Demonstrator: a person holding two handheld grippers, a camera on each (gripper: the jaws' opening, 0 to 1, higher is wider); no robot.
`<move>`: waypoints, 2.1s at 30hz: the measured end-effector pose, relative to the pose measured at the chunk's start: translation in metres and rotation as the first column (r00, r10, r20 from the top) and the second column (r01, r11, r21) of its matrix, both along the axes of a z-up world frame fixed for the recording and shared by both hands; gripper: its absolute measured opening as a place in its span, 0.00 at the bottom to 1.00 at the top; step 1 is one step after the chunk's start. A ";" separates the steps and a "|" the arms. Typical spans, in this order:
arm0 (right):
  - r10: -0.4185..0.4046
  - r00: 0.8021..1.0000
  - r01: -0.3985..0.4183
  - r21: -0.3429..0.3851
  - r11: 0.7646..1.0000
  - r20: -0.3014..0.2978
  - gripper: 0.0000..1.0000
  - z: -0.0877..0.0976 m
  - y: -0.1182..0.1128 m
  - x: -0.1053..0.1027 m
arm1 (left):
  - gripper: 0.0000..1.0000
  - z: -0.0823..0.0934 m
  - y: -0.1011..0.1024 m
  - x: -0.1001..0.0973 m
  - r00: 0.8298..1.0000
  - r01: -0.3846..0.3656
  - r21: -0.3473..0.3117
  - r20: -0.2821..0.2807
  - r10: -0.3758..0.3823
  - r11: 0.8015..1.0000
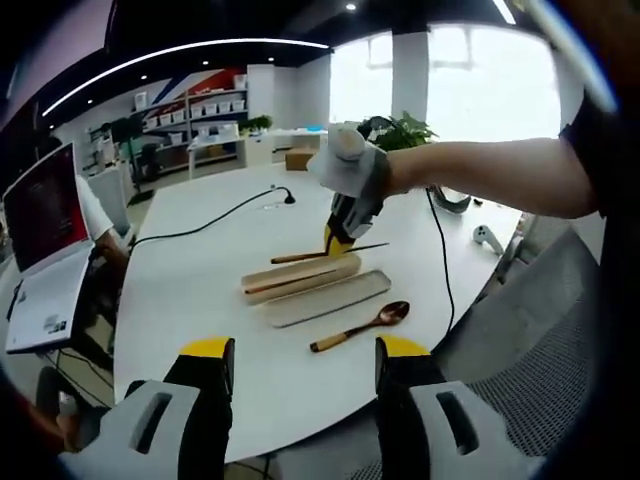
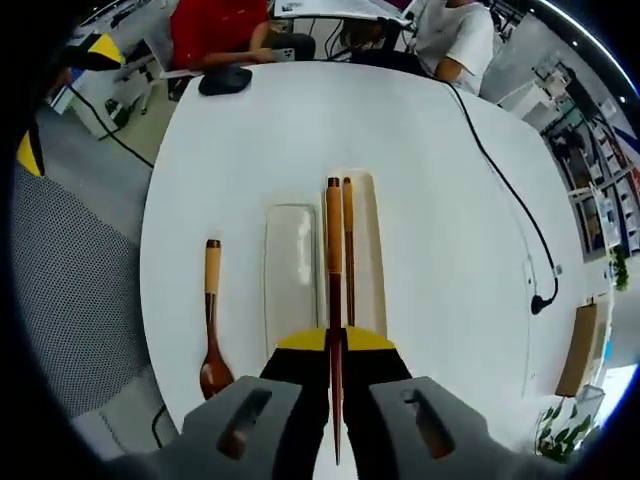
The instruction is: Arrange the utensils inside the cutlery case until each visible utensil rests in its matching compartment.
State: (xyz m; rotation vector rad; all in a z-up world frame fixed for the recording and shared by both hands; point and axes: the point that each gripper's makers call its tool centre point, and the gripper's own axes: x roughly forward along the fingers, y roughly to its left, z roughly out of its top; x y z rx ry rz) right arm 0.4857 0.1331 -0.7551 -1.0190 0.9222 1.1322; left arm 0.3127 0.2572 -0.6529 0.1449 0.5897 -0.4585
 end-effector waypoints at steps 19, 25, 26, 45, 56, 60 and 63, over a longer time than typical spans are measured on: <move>0.027 1.000 -0.027 -0.001 1.000 -0.016 0.00 -0.027 0.016 0.021 | 0.55 0.000 -0.002 0.001 1.000 -0.014 -0.046 -0.014 0.013 0.999; 0.026 1.000 -0.026 -0.008 1.000 -0.009 0.00 -0.037 0.022 0.028 | 0.59 0.001 -0.004 0.002 1.000 -0.006 -0.056 -0.007 0.005 0.998; 0.022 1.000 -0.022 -0.004 1.000 -0.008 0.00 -0.038 0.023 0.029 | 0.60 0.000 -0.004 0.002 1.000 -0.010 -0.056 -0.014 0.009 0.998; -0.028 0.998 0.031 0.063 0.998 -0.055 0.00 -0.059 0.038 0.036 | 0.58 -0.002 -0.002 0.003 1.000 -0.025 -0.068 -0.021 0.024 0.997; 0.004 0.998 0.000 0.064 0.998 -0.061 0.00 -0.063 0.043 0.034 | 0.57 -0.003 -0.003 0.001 0.999 -0.018 -0.064 -0.028 0.017 0.998; 0.018 0.996 -0.012 0.072 0.997 -0.084 0.00 -0.061 0.042 0.030 | 0.57 -0.003 -0.004 0.000 1.000 -0.009 -0.066 -0.031 0.007 0.998; 0.002 0.998 0.005 0.106 0.994 -0.066 0.00 -0.053 0.042 0.033 | 0.57 -0.002 -0.004 0.001 1.000 -0.013 -0.070 -0.027 0.011 0.997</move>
